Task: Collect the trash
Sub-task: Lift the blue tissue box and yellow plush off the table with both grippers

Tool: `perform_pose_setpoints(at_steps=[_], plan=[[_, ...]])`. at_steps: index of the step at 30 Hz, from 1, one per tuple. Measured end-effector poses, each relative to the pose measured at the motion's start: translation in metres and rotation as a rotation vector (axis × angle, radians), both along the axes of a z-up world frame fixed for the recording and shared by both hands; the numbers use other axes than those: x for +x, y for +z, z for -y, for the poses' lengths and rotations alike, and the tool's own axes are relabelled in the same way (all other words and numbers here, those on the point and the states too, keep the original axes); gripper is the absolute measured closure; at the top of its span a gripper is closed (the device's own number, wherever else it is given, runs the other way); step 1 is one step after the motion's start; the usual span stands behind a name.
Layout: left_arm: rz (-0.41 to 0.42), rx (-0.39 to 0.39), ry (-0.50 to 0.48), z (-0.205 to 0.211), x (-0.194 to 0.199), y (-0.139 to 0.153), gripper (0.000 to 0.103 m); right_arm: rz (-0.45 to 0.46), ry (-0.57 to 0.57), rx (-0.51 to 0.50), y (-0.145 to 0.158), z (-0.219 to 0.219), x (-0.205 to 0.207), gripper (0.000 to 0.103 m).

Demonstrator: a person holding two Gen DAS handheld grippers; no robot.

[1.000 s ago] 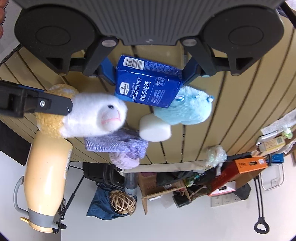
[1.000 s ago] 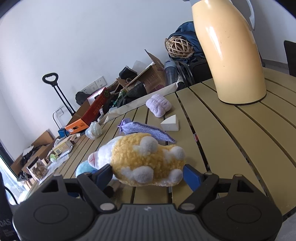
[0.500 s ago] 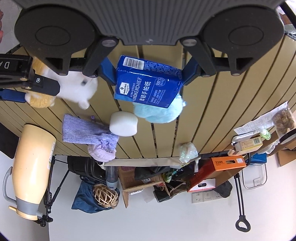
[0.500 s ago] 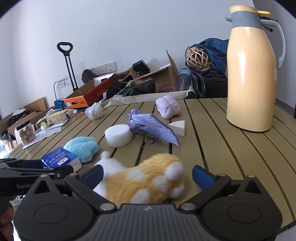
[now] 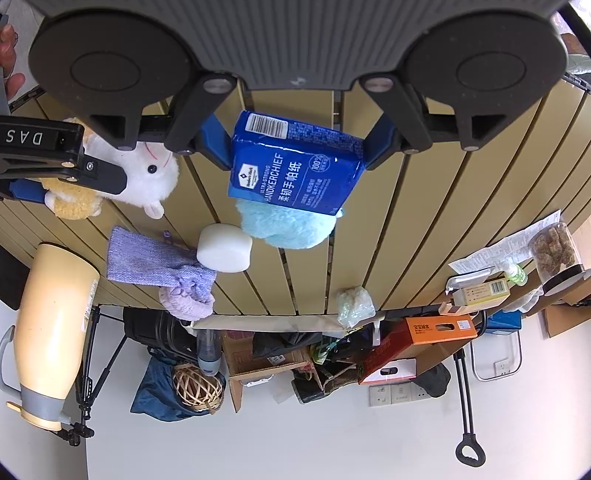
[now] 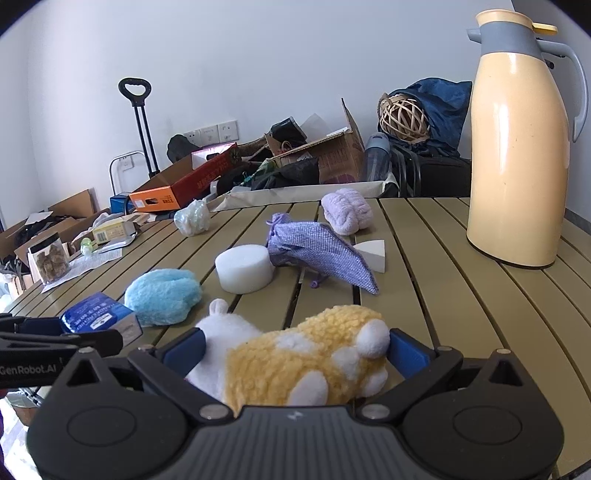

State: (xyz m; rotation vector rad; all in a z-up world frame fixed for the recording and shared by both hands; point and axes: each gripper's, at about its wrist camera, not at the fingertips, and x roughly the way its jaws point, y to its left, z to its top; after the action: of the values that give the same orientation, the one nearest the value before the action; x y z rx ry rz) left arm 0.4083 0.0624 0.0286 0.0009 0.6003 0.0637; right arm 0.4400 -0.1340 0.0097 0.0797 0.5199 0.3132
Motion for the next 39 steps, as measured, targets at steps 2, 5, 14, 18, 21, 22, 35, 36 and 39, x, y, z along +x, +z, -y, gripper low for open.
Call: perform_pose_setpoints(at_steps=[2,5,14,18,21,22,35,36,39], plan=[[0.0,-0.001,0.0,0.0,0.0,0.0,0.027,-0.005,0.001,0.01,-0.002,0.001,0.002,0.0],[0.003,-0.001,-0.001,-0.001,-0.001,0.0,0.027,-0.016,0.002,0.024,-0.003,0.002,0.004,0.0],[0.004,-0.004,0.0,-0.002,-0.001,0.001,0.027,0.006,0.009,0.004,-0.004,-0.001,0.0,0.0],[0.006,-0.005,0.0,-0.002,-0.002,0.002,0.027,0.02,0.007,-0.013,-0.004,-0.004,-0.002,0.0],[0.007,-0.006,0.0,-0.002,-0.002,0.002,0.027,0.022,0.013,-0.01,-0.005,-0.004,-0.004,0.0],[0.007,-0.007,0.0,-0.003,-0.002,0.002,0.027,0.025,0.013,-0.01,-0.005,-0.004,-0.004,0.0],[0.019,-0.021,-0.003,-0.001,-0.003,0.005,0.027,0.031,0.039,0.011,-0.009,0.0,-0.005,0.0],[0.021,-0.023,-0.004,-0.001,-0.004,0.006,0.027,0.041,0.037,0.0,-0.008,-0.002,-0.006,0.002],[0.023,-0.026,-0.004,-0.002,-0.004,0.006,0.027,0.068,0.035,-0.011,-0.005,-0.003,-0.011,0.008]])
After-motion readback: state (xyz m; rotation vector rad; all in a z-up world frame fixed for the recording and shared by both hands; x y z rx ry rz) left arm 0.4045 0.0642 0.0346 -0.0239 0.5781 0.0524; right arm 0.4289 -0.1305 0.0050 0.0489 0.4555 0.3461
